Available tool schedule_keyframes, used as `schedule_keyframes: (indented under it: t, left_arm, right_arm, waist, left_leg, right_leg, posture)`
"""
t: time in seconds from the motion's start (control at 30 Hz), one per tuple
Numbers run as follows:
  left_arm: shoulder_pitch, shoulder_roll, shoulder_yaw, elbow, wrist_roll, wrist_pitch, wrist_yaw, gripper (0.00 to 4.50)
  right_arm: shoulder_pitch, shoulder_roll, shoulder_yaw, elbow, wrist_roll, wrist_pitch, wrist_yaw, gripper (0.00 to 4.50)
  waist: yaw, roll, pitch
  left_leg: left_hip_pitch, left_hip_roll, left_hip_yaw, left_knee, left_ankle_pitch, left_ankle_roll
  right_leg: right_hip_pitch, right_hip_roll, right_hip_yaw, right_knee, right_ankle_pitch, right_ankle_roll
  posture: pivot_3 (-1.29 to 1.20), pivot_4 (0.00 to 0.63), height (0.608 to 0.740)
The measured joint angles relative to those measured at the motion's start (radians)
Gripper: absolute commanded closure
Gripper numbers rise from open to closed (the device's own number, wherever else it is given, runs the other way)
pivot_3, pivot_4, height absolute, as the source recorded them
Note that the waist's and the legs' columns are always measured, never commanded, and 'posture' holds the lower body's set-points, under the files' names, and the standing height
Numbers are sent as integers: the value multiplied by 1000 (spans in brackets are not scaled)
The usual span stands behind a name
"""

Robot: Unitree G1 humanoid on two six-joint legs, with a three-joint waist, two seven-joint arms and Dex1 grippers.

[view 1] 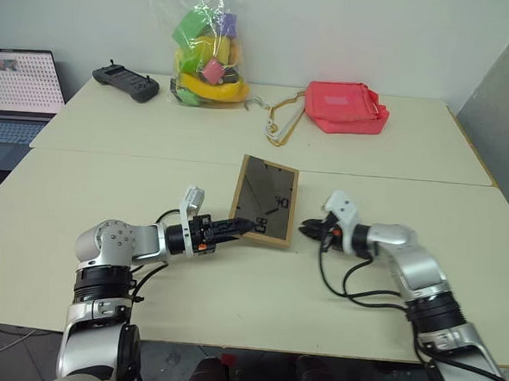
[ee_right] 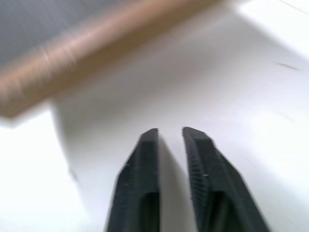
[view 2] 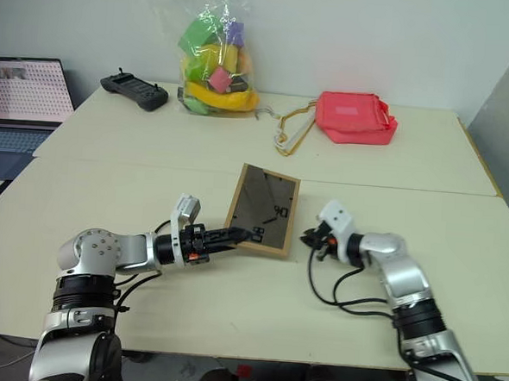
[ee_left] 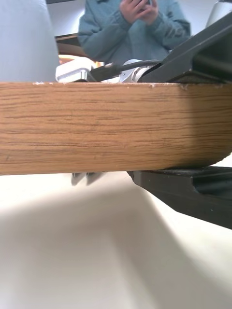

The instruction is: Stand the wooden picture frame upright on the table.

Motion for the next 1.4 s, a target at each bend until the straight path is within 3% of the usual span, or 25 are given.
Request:
schedule_keyframes:
  t: [0.1,0.17,0.4,0.63,0.77,0.87,1.1,1.3,1.4]
  left_arm:
    - [1,-6,45,-95,-43,-6,30,3189]
    - [27,-20,59,-180,-71,-16,60,3189]
    - [117,-65,83,-309,-106,-73,184,3189]
    - [140,-91,73,-352,-123,-114,247,3189]
    - [154,-86,80,-354,-144,-119,270,3189]
    - [187,-72,82,-369,-172,-119,275,3189]
    - [226,-57,90,-404,-265,-108,292,3189]
    - [218,-33,57,-371,-307,-97,318,3189]
    - [196,-4,49,-330,-312,-91,340,3189]
  right_arm:
    - [-117,-5,-97,-58,128,147,22,2035]
    - [-205,49,-120,-79,224,245,21,1505]
    - [-354,161,-59,-28,265,273,5,16]
    - [-389,293,66,98,168,128,-23,16]
    - [-389,305,116,101,110,53,-17,16]
    - [-371,305,104,60,150,97,24,16]
    - [-306,205,14,-118,336,287,116,16]
    - [-253,125,3,-146,357,299,138,16]
    - [-217,66,6,-140,298,199,130,16]
  waist:
    - [-14,0,0]
    - [-26,0,0]
    - [-18,0,0]
    - [-13,0,0]
    - [-12,0,0]
    - [-12,0,0]
    - [0,0,0]
    - [-1,0,0]
    - [-1,-1,0]
  left_leg:
    - [2,2,0,-2,2,-3]
    - [2,2,0,-3,2,-3]
    - [0,1,0,-1,1,-3]
    - [-2,1,0,-1,2,-3]
    - [-3,1,0,-1,2,-3]
    - [-3,1,0,-1,2,-4]
    - [-3,0,-1,-1,1,-1]
    - [-3,0,-1,-1,0,0]
    - [-3,0,-1,-1,0,0]
  right_leg:
    - [0,2,1,0,0,0]
    - [0,2,1,0,0,0]
    - [0,0,0,-1,0,0]
    - [-3,0,0,-1,0,0]
    - [-3,0,0,-1,0,0]
    - [-3,0,-1,-1,0,0]
    - [-3,-1,-2,-1,0,0]
    - [-3,0,-1,-1,0,0]
    - [-3,0,-1,-1,0,0]
  posture:
    - [0,150,740]
    - [0,150,740]
    - [0,150,740]
    - [0,150,740]
    - [0,150,740]
    - [0,150,740]
    - [0,150,740]
    - [0,150,740]
    - [0,150,740]
